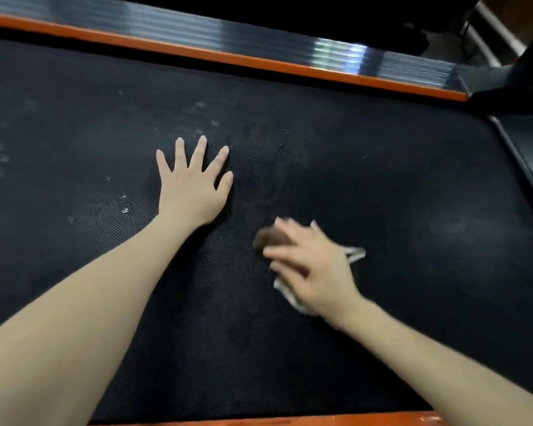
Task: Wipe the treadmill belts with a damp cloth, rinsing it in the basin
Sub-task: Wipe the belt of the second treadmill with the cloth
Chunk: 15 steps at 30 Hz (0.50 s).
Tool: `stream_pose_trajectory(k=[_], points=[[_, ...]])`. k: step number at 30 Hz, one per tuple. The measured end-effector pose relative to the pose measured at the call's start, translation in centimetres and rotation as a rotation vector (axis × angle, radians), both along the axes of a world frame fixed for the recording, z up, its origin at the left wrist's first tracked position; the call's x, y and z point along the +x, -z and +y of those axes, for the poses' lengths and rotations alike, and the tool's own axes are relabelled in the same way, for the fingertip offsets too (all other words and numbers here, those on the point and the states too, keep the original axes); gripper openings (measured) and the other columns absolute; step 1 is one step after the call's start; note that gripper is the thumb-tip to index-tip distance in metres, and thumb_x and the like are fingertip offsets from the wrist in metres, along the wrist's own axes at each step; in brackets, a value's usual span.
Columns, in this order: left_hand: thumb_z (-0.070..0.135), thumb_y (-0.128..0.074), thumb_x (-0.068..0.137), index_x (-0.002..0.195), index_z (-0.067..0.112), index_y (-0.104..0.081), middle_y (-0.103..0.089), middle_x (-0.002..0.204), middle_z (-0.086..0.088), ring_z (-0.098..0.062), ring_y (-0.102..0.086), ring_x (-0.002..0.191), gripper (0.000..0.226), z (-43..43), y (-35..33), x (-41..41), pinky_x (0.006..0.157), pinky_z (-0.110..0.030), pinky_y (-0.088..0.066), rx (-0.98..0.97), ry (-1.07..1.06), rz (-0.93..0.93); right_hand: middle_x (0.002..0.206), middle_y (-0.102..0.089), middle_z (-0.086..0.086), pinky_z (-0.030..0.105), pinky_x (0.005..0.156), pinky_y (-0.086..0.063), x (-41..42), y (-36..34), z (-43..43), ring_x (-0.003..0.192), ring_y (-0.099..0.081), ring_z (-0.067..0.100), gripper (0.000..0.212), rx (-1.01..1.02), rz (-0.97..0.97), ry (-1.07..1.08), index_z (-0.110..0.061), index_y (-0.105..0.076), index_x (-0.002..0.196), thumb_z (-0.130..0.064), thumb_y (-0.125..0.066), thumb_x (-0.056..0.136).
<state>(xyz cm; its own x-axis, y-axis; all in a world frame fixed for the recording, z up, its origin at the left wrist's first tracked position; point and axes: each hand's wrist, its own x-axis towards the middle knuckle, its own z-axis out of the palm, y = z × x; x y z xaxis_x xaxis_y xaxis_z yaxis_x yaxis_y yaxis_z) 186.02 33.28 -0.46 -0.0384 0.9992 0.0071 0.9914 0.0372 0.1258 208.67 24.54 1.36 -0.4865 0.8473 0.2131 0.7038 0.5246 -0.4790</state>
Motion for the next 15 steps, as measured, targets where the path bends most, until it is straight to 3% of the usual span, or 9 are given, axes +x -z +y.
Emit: stream_pose_trajectory(k=[3,5,8,11,13,15], points=[[0.055,-0.017,0.096,0.15,0.039,-0.013,-0.005,0.16,-0.002,-0.035,0.003,0.146,0.056,-0.1,0.0,0.0,0.114,-0.06,0.003,0.007,-0.005,0.002,0.127,-0.061,0.007,0.049,0.105,-0.034,0.5,0.1,0.3,0.121,-0.055,0.024,0.026,0.055,-0.028,-0.175,-0.025,-0.071,0.107,-0.032,-0.058,0.087],[0.055,-0.016,0.096,0.15,0.04,-0.012,-0.004,0.161,-0.002,-0.034,0.004,0.146,0.056,0.1,0.1,-0.1,0.114,-0.059,0.004,0.006,-0.003,0.007,0.125,-0.062,0.01,0.053,0.104,-0.03,0.2,0.4,4.8,0.119,-0.057,0.027,0.027,0.098,-0.088,-0.206,-0.022,-0.071,0.108,-0.03,-0.055,0.088],[0.055,-0.017,0.096,0.149,0.041,-0.013,-0.005,0.16,-0.001,-0.034,0.003,0.146,0.056,0.2,0.4,-0.1,0.114,-0.058,0.004,0.027,-0.009,-0.003,0.129,-0.059,0.009,0.056,0.109,-0.028,-1.5,0.6,13.8,0.125,-0.051,0.028,0.027,0.073,-0.077,0.069,-0.021,-0.069,0.113,-0.023,-0.058,0.088],[0.056,-0.017,0.095,0.149,0.041,-0.015,-0.008,0.16,-0.002,-0.033,0.002,0.146,0.056,0.2,0.6,-0.1,0.114,-0.058,0.003,0.046,-0.016,-0.004,0.138,-0.053,0.003,0.045,0.115,-0.02,-3.6,0.1,20.0,0.132,-0.043,0.021,0.027,0.047,-0.061,0.33,-0.029,-0.065,0.118,-0.027,-0.055,0.094],[0.056,-0.018,0.095,0.149,0.042,-0.016,-0.009,0.16,-0.002,-0.033,0.001,0.146,0.056,0.2,0.6,0.0,0.114,-0.058,0.003,0.046,-0.02,-0.002,0.139,-0.052,0.004,0.042,0.112,-0.021,-4.0,0.0,19.8,0.131,-0.044,0.021,0.028,0.03,-0.069,0.331,-0.029,-0.065,0.118,-0.031,-0.054,0.093],[0.056,-0.017,0.095,0.149,0.042,-0.016,-0.009,0.16,-0.002,-0.033,0.001,0.146,0.056,0.3,0.6,-0.1,0.114,-0.058,0.002,0.04,-0.025,0.002,0.135,-0.055,0.008,0.047,0.109,-0.027,-3.0,0.0,15.7,0.127,-0.049,0.025,0.033,0.054,-0.065,0.188,-0.026,-0.066,0.117,-0.038,-0.054,0.089]])
